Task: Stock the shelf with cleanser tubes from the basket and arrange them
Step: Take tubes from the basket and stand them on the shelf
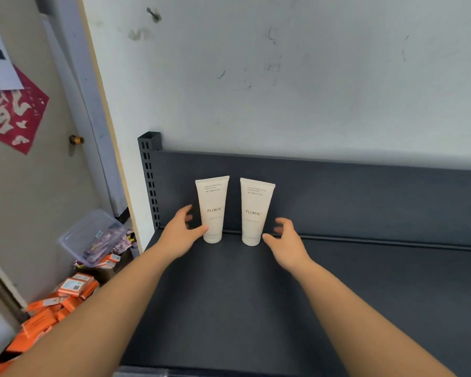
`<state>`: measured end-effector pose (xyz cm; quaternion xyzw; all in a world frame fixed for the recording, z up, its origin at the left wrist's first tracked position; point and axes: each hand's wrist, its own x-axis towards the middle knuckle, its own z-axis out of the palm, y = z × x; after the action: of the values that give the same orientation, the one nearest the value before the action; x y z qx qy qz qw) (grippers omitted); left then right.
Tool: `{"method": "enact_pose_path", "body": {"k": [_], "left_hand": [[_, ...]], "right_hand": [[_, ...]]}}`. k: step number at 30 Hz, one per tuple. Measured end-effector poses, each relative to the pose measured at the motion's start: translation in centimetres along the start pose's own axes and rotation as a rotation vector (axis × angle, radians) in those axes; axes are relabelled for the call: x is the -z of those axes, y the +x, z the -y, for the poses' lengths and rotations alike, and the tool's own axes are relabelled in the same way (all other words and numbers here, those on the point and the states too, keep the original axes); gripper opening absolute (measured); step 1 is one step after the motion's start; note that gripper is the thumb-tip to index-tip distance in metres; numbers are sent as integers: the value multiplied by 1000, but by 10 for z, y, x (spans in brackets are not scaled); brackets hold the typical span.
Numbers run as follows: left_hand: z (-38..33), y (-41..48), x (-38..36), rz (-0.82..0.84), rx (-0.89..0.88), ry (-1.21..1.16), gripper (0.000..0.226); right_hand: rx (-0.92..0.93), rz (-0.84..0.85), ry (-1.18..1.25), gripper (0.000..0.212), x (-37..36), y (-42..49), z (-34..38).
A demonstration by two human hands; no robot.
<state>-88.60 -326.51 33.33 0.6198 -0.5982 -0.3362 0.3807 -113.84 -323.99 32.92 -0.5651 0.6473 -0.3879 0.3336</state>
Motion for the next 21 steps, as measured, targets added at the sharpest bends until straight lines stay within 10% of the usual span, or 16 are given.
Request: {"method": "enact_pose_path", "body": {"k": [21], "left_hand": [[3, -271, 36, -243, 194, 704, 54]], "right_hand": [[600, 547, -473, 61, -13, -153, 23]]}}
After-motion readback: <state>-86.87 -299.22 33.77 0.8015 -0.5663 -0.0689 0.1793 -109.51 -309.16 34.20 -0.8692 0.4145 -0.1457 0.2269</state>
